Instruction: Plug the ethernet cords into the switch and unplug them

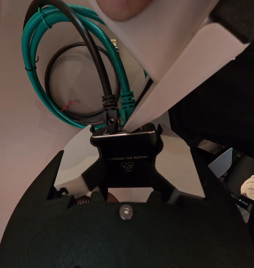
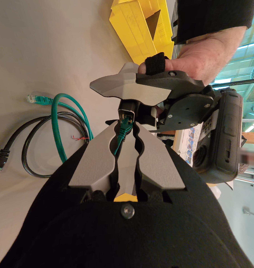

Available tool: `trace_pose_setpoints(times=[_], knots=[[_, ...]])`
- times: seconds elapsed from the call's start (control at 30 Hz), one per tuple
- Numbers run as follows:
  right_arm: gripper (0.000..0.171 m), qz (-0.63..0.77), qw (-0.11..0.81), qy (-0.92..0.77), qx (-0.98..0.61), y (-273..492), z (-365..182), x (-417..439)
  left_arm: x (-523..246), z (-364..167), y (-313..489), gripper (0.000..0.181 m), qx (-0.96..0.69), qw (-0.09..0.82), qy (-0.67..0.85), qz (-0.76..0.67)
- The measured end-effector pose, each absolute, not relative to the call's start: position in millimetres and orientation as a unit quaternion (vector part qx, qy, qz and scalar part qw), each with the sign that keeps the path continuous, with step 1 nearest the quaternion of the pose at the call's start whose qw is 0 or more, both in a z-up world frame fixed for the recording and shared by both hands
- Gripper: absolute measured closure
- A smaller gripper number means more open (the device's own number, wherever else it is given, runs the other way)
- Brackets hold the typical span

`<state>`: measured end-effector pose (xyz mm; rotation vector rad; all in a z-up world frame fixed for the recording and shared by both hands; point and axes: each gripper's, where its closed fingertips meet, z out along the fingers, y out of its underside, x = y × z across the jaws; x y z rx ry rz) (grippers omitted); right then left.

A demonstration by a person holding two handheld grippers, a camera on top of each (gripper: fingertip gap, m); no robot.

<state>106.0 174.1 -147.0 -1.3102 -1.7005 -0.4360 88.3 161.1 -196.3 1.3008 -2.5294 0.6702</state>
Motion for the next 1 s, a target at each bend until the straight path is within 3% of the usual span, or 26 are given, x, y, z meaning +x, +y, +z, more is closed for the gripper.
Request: trace_pose_setpoints(times=[0.03,1.0], knots=[[0.156,-0.175,0.456,-0.691,-0.532,174,-147,106,88,-197,161,0.104,0.442,0.110,-0.861,0.227],[0.159,-0.184,0.368,-0.746,-0.524,171,-168,109,90,-216,163,0.104,0.434,0.096,-0.871,0.208]])
